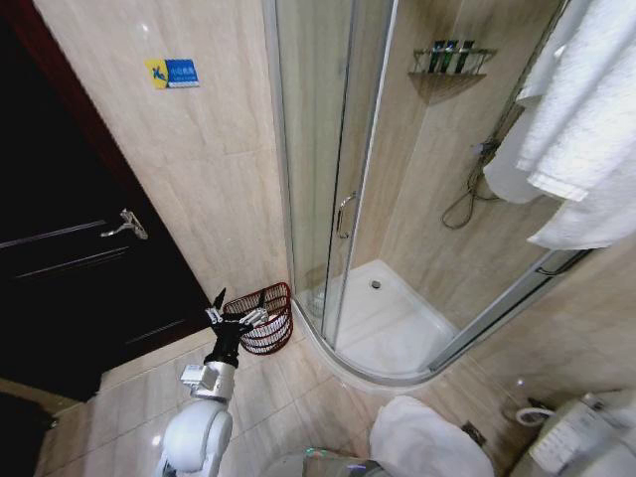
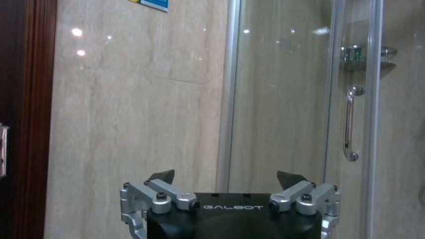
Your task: Discard the used towel into the hamper.
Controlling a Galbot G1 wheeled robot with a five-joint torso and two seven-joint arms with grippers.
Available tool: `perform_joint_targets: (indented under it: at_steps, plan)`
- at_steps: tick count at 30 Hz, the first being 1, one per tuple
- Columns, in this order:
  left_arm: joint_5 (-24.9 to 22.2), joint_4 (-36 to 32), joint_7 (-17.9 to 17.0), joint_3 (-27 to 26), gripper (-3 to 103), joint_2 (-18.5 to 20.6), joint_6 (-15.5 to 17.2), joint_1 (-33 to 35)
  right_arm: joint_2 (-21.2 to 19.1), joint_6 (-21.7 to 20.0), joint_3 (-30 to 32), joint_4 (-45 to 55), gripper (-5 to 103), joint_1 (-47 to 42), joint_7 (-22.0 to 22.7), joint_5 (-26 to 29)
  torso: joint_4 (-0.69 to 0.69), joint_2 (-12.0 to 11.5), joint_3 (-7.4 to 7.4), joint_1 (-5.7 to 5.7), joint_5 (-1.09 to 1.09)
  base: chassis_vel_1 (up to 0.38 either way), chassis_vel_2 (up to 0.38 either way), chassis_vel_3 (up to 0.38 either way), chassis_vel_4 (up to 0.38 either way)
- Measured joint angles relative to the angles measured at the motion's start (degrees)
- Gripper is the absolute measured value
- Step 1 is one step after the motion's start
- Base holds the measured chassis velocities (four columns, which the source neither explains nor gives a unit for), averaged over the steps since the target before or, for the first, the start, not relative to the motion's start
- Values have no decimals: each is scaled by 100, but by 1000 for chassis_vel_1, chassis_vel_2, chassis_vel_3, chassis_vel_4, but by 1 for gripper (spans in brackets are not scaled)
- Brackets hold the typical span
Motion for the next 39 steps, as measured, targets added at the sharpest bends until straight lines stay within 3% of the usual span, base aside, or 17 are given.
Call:
perform_joint_targets:
  at_steps: [13, 22, 23, 28, 31, 35, 36, 39]
  plan:
    - [0, 0, 0, 0, 100, 0, 0, 0, -1046, -286, 122, -1271, 100, -293, 200, -169, 0, 0, 0, 0, 2, 0, 0, 0, 0]
    - [0, 0, 0, 0, 100, 0, 0, 0, -1467, -658, 68, -1530, 101, -377, 432, -148, 0, 0, 0, 0, 0, 0, 0, 0, 0]
    - [0, 0, 0, 0, 100, 0, 0, 0, -1489, -672, 51, -1529, 95, -386, 439, -132, 0, 0, 0, 0, 1, 0, 0, 0, 0]
    - [0, 0, 0, 0, 100, 0, 0, 0, -1501, -677, 38, -1517, 88, -397, 445, -50, 0, 0, 0, 0, 1, 0, 0, 0, 0]
    - [0, 0, 0, 0, 100, 0, 0, 0, -1493, -671, 34, -1500, 75, -410, 449, 16, 0, 0, 0, 0, 1, 0, 0, 0, 0]
    - [0, 0, 0, 0, 100, 0, 0, 0, -1479, -652, 38, -1489, 71, -410, 449, 53, 0, 0, 0, 0, 1, 0, 0, 0, 0]
    - [0, 0, 0, 0, 100, 0, 0, 0, -1464, -628, 44, -1476, 63, -404, 448, 109, 0, 0, 0, 0, 1, 0, 0, 0, 0]
    - [0, 0, 0, 0, 100, 0, 0, 0, -1434, -616, 27, -1465, 55, -355, 443, 136, 0, 0, 0, 0, 1, 0, 0, 0, 0]
